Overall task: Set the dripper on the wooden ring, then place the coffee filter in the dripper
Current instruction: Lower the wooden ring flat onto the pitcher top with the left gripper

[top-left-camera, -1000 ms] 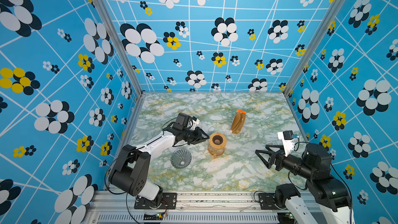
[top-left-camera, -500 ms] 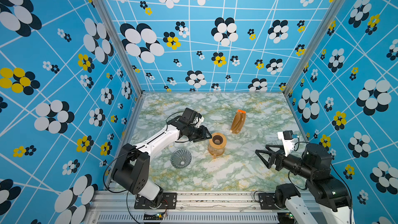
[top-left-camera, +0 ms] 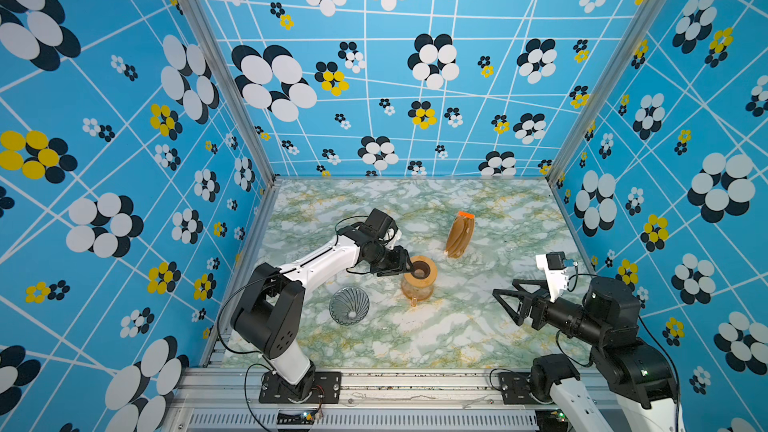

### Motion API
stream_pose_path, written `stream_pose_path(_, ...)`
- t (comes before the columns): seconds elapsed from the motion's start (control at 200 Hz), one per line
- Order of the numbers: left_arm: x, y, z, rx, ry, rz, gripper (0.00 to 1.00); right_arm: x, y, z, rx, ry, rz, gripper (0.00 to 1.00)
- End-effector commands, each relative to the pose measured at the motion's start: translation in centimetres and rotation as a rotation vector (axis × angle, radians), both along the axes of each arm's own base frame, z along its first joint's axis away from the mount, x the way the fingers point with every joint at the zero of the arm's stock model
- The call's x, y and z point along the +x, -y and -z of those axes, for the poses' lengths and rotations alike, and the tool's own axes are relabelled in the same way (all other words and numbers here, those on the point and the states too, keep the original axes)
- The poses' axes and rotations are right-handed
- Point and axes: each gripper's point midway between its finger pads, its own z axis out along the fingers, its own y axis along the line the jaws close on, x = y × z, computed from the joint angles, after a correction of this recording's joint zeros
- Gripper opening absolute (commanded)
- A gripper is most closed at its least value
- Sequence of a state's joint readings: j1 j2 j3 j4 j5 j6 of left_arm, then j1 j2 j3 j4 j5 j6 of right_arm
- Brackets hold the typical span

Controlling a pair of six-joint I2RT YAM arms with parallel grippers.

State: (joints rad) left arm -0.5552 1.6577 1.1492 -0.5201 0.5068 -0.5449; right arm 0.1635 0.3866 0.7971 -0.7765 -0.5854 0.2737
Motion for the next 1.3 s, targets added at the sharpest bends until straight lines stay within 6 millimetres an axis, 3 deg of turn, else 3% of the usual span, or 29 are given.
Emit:
stream_pose_path(0.0,0.39,0.44,-0.14,0.01,0.012,0.019,0.57,-0.22,-0.02,-0.09,0.004,0.01,-0.001,0.96)
stream_pose_path(1.3,0.35,0.33,0.41,0.027,-0.001,0.019,0.37,-0.27,0.02,-0.04,0.003,0.01,0.0,0.96)
